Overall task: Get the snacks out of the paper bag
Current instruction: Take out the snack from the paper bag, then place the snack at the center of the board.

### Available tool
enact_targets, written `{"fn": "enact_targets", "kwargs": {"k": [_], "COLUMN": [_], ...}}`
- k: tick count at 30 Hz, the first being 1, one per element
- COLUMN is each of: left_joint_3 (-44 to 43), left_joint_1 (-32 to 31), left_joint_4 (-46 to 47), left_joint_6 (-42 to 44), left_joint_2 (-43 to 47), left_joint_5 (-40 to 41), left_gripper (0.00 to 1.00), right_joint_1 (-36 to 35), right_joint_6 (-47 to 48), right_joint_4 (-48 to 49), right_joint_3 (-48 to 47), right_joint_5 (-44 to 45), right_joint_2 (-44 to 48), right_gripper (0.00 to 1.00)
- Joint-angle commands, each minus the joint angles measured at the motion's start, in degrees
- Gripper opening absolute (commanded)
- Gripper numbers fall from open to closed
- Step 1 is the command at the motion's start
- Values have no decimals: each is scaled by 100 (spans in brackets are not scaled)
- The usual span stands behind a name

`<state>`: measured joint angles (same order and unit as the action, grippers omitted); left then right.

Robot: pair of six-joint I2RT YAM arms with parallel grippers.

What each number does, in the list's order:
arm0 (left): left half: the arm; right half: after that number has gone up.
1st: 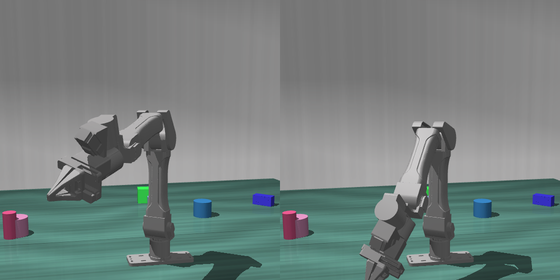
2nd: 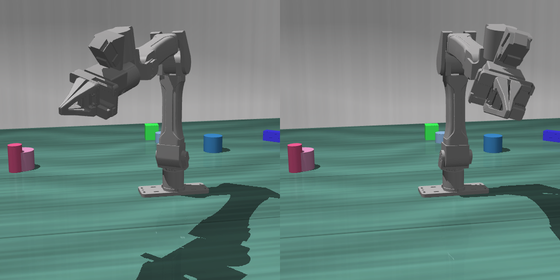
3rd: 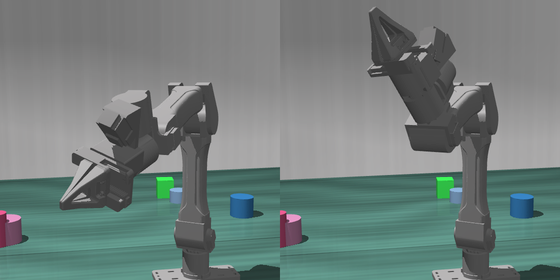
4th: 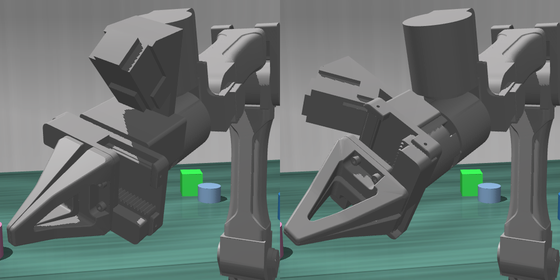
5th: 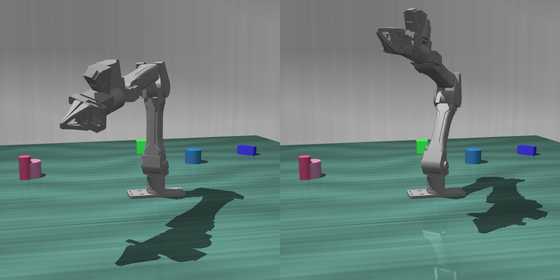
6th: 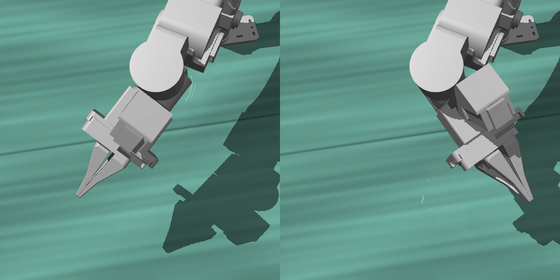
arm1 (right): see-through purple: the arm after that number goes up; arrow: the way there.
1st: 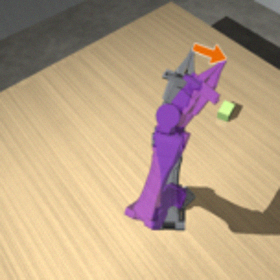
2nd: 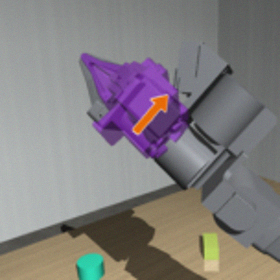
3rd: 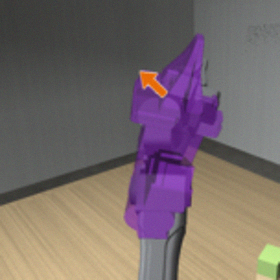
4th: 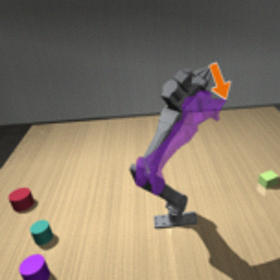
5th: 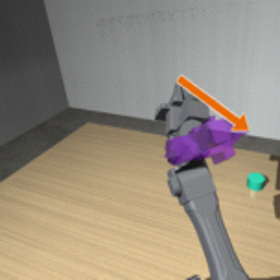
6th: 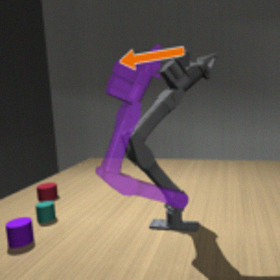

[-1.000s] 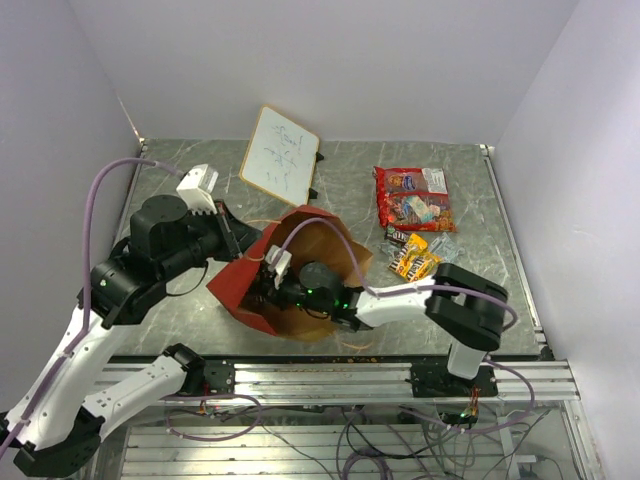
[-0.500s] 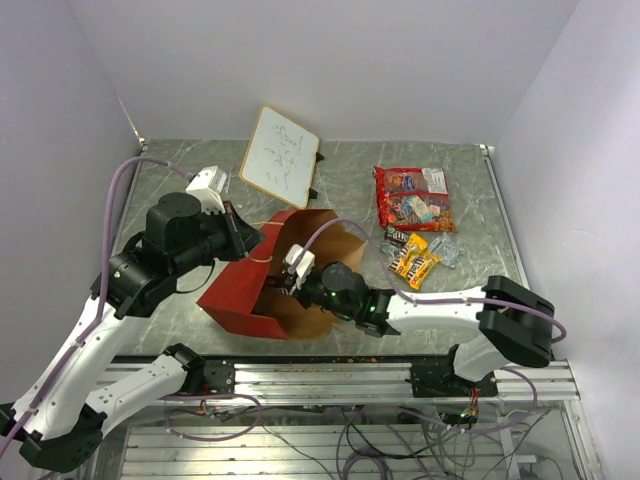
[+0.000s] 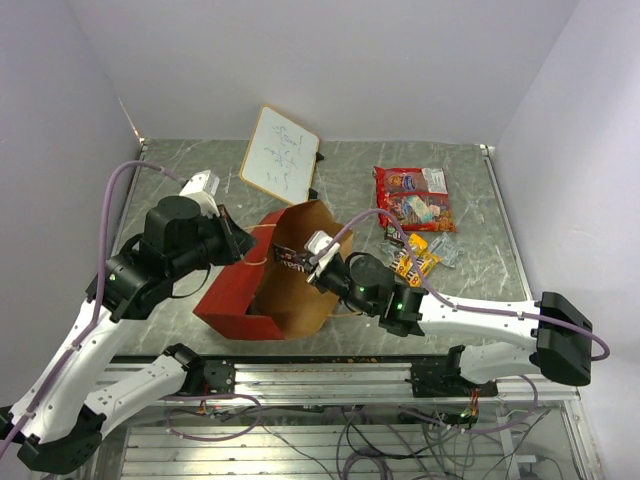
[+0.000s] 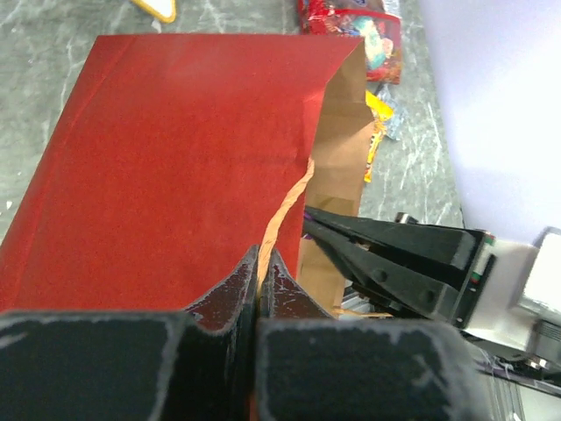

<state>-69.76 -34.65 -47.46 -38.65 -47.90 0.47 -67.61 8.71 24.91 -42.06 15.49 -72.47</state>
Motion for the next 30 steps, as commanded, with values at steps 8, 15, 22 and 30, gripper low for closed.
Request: {"fn": "enact_targets", "kwargs": {"k": [8,15,22,30], "left_joint_3": [-475,-463,-327,-575], "left_joint_1": [4,3,3,3], "left_joint_4": [-818,-589,-678,-595], "left_joint_6": [-341,-433,-527,-420], "left_joint_2": [-52,103,58,-167], "left_joint_5": [690,489,327,406], "left_gripper": [7,7,7,7], "right_joint_1": [-6,-11,-15,-6], "right_joint_6": [716,163,-395,225], "right_joint_4": [-131,78,1712,2150], "right_joint_3": [-768,-751,-613,-1642], "right_joint_5": [1049,1453,1468,1364], "right_joint_2": [248,268,47,-687], "right_gripper": [0,0,0,0]}}
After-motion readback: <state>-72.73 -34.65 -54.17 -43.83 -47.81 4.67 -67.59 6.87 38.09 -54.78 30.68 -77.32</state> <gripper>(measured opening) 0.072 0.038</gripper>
